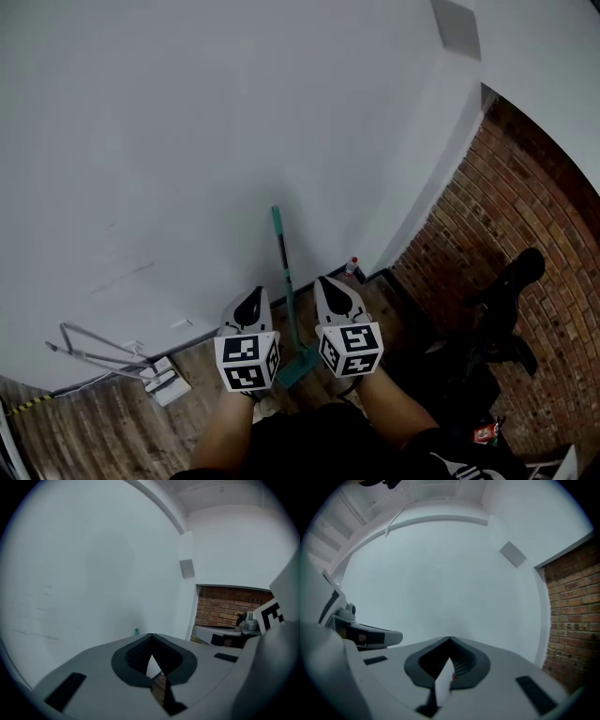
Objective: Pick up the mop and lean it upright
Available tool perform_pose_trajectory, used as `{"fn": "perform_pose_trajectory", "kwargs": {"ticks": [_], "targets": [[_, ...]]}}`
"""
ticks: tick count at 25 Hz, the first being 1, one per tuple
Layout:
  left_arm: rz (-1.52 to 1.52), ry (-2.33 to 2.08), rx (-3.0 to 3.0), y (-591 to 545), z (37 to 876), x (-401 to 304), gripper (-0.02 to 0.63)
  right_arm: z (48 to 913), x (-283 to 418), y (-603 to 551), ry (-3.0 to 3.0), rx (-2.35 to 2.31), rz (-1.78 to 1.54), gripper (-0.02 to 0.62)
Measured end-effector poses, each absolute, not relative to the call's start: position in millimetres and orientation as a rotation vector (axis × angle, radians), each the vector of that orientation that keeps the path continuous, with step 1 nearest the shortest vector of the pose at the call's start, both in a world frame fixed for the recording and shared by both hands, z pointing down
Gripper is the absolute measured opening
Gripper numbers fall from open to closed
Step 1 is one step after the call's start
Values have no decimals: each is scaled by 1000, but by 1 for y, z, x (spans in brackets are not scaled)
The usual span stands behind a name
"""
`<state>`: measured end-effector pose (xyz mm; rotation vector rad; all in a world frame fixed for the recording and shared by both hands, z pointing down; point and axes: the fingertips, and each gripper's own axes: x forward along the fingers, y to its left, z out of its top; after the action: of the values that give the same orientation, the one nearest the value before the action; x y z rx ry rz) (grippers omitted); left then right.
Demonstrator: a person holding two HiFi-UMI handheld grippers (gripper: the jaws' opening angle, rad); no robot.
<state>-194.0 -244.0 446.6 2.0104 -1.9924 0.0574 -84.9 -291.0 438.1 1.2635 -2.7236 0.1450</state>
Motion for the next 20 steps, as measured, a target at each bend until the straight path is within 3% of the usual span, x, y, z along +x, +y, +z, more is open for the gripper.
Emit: {"fn": "perform_pose_trajectory", "kwargs": {"ticks": [13, 20], "targets": [[125, -2112, 1835, -275, 464, -225, -2, 493, -147, -407, -2648, 1106, 147, 6], [89, -2143, 1691, -281, 468, -241, -2, 554, -199, -473, -2581, 995, 234, 121]]}}
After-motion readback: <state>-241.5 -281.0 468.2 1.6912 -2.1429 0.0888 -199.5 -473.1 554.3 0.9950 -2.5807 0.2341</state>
